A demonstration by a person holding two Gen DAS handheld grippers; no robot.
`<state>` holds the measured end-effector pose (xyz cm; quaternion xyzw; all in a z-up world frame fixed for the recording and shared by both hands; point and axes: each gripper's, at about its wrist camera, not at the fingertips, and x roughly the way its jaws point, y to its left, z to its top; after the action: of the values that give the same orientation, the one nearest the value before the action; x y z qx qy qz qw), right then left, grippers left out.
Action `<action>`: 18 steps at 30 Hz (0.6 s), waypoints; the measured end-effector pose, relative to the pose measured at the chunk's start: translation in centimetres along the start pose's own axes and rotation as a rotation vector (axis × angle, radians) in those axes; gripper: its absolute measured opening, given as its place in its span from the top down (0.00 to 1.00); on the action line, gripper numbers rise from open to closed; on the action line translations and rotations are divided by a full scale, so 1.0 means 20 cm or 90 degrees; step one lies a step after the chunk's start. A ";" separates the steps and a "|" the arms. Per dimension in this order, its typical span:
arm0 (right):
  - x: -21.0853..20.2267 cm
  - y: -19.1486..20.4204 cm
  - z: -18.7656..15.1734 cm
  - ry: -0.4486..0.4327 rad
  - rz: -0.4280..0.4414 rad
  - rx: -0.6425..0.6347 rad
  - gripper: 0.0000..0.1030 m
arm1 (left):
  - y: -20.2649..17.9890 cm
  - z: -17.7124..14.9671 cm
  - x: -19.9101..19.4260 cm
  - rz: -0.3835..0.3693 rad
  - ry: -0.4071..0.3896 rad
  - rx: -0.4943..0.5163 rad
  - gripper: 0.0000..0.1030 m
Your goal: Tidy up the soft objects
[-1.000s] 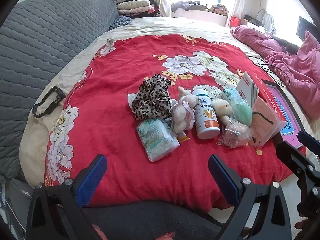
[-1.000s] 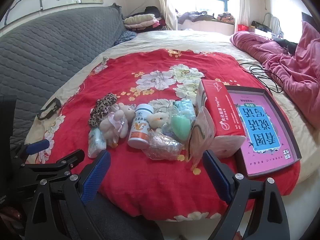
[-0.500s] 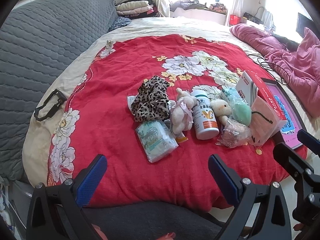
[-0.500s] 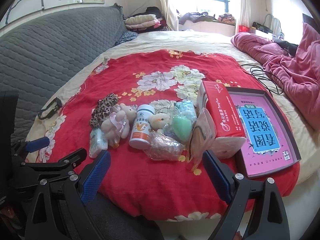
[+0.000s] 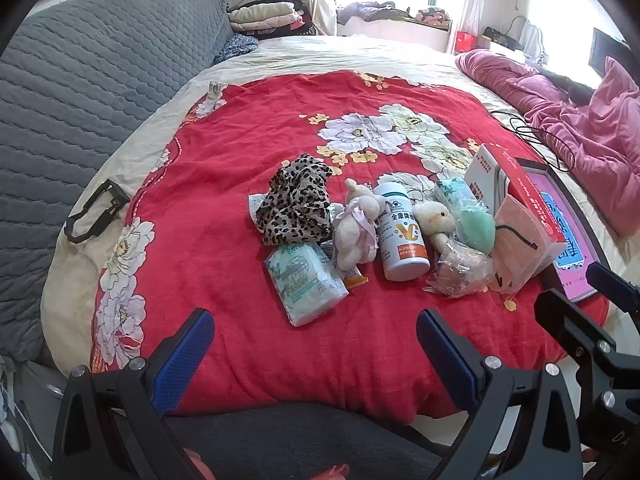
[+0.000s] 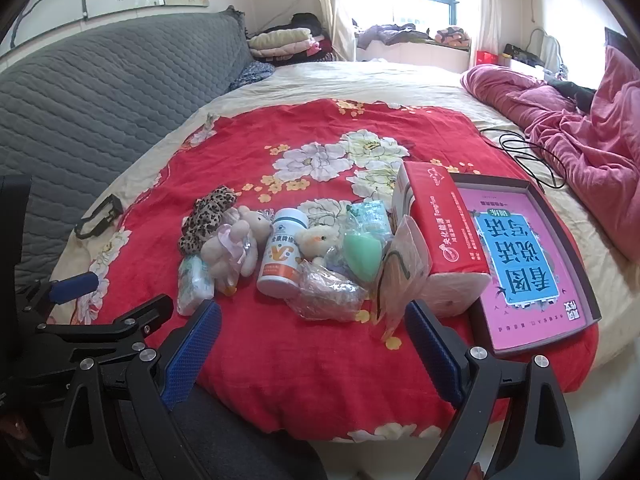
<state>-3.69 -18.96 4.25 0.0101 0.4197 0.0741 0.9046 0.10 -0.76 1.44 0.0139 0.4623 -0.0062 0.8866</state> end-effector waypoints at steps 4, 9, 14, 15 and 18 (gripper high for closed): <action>0.00 0.00 0.00 0.002 -0.002 0.001 0.09 | 0.01 0.00 0.01 0.000 -0.005 -0.004 0.01; 0.02 -0.01 -0.01 0.008 -0.003 0.002 0.09 | 0.02 0.00 0.03 0.005 0.010 -0.008 0.01; 0.06 0.00 -0.01 0.019 -0.004 0.004 0.09 | 0.05 0.00 0.07 0.005 0.022 -0.013 0.01; 0.07 0.00 -0.01 0.020 -0.003 0.004 0.09 | 0.05 0.00 0.07 0.003 0.024 -0.015 0.01; 0.09 -0.01 -0.01 0.025 -0.005 0.004 0.09 | 0.07 0.00 0.09 0.000 0.035 -0.021 0.01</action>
<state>-2.67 -18.82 2.77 0.0098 0.4375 0.0696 0.8965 1.18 0.58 -0.05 -0.0003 0.4863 0.0015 0.8738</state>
